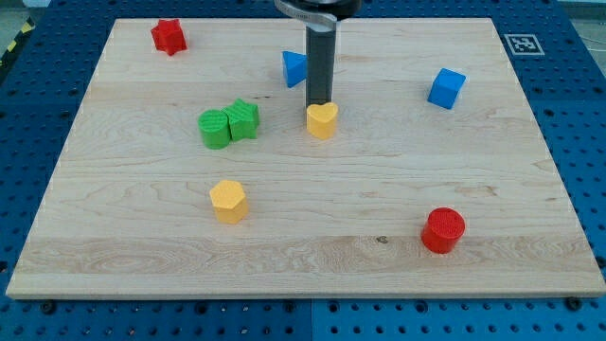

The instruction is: Place the yellow heart diagonally top right to the yellow hexagon

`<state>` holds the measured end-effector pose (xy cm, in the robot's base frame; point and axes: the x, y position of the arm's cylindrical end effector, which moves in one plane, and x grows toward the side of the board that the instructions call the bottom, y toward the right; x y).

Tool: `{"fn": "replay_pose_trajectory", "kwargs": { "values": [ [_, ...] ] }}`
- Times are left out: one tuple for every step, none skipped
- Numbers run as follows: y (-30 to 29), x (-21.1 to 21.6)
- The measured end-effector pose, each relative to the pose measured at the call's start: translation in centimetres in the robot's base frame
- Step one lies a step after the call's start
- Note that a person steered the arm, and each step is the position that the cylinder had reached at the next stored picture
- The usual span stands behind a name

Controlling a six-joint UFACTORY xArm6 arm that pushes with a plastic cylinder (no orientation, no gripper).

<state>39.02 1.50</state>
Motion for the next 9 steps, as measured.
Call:
{"fn": "replay_pose_trajectory", "kwargs": {
  "values": [
    [0.2, -0.2],
    [1.1, -0.9],
    [1.3, -0.7],
    [1.5, -0.4],
    [1.5, -0.2],
    [1.5, 0.7],
    [1.5, 1.4],
    [1.5, 2.8],
    [1.5, 4.5]
  ]
}}
